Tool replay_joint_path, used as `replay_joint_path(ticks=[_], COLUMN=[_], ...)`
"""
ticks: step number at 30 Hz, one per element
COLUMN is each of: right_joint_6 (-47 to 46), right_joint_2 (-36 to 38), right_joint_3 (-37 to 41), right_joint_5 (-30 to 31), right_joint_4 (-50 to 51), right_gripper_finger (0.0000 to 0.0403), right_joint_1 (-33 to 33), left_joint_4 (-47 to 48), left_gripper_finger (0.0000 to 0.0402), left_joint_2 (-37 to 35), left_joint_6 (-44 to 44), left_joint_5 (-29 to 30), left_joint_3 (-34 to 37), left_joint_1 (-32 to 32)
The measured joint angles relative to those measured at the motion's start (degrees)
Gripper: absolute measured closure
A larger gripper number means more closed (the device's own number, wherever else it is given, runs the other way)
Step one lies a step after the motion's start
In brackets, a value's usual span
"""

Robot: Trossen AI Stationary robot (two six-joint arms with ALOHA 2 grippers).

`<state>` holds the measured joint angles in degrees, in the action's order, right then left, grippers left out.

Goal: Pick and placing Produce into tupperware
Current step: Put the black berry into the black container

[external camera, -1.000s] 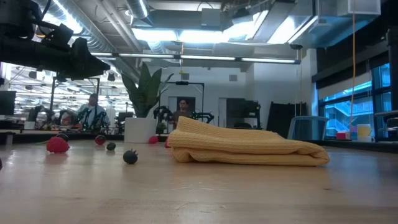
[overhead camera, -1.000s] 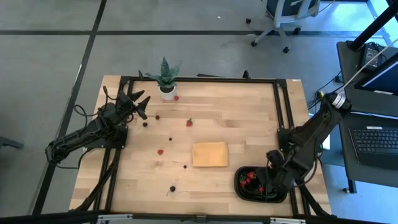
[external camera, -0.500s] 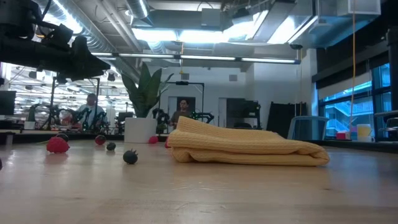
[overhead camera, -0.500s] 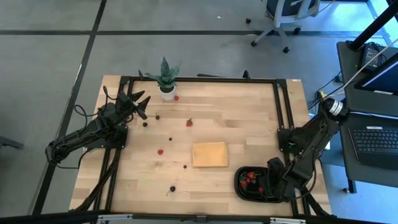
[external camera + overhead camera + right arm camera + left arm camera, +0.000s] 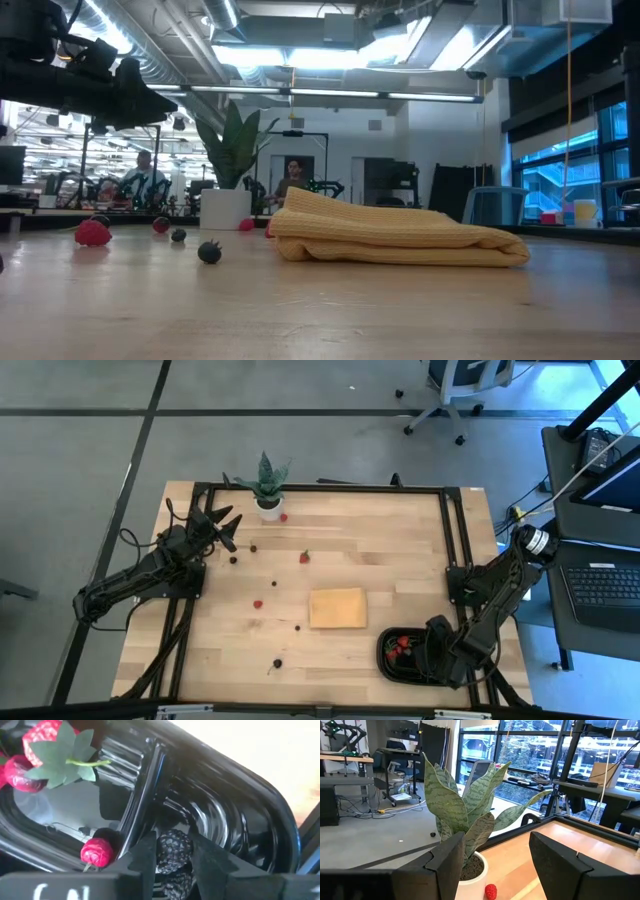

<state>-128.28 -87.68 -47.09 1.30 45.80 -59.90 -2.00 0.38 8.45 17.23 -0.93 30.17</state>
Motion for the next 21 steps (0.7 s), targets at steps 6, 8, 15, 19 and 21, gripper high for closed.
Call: replay_joint_path(ticks=[6, 8, 15, 19, 21], right_joint_6=[0.83, 0.89, 1.06, 1.02, 1.04], right_joint_2=[0.0, 0.0, 0.0, 0.0, 0.0], right_joint_3=[0.0, 0.0, 0.0, 0.0, 0.0], right_joint_5=[-0.02, -0.02, -0.03, -0.03, -0.04], right_joint_4=[-0.24, -0.24, -0.28, -0.33, -0.41], right_gripper_finger=[0.0285, 0.0285, 0.0284, 0.0284, 0.0283], right_joint_1=[0.0, 0.0, -0.01, -0.02, 0.0], left_joint_4=[0.0, 0.0, 0.0, -0.01, 0.0], left_gripper_finger=[0.0186, 0.0186, 0.0186, 0.0186, 0.0186], left_joint_2=[0.0, 0.0, 0.0, 0.0, 0.0], left_joint_6=[0.0, 0.0, 0.0, 0.0, 0.0], left_joint_5=[0.0, 0.02, 0.02, 0.02, 0.02], left_joint_3=[0.0, 0.02, 0.0, 0.0, 0.0], left_joint_1=[0.0, 0.02, 0.01, 0.0, 0.01])
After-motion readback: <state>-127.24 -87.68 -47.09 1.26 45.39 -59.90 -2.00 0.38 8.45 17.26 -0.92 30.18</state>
